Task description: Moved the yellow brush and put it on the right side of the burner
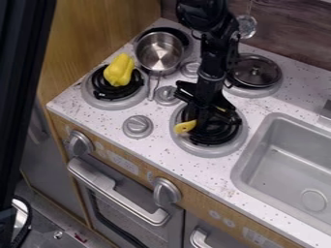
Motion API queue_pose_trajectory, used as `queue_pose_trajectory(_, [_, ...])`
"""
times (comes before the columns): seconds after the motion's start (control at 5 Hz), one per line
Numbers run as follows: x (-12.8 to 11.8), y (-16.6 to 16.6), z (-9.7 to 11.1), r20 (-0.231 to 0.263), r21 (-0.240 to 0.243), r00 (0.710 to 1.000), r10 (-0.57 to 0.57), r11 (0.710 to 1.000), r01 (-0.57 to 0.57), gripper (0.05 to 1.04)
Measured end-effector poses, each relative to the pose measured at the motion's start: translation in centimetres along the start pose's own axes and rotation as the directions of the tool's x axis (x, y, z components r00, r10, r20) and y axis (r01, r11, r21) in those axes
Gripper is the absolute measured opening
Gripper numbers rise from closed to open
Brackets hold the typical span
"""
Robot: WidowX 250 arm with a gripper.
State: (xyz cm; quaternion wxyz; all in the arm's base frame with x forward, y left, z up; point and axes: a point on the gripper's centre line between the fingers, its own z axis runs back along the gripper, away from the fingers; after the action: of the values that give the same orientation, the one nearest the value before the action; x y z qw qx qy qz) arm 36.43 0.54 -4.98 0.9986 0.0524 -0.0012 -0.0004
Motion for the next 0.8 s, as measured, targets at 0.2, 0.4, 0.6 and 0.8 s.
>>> queue_pose_trajectory(0.2, [-0.1, -0.3, -0.1, -0.005, -0.016, 1.0, 0.013, 1.0, -0.013, 0.108])
queue_pose_trajectory(0.4, [-0.1, 0.0, 0.0, -0.003, -0.034, 0.999, 0.036, 0.999, -0.036, 0.285])
queue_pose_trajectory(0.6, [0.1, -0.3, 0.8, -0.04, -0.082, 0.999, 0.016, 0.996, -0.02, 0.573])
queue_pose_trajectory(0.8, [0.6, 0.1, 2.8, -0.039, -0.096, 0.999, 0.027, 0.995, -0.03, 0.871])
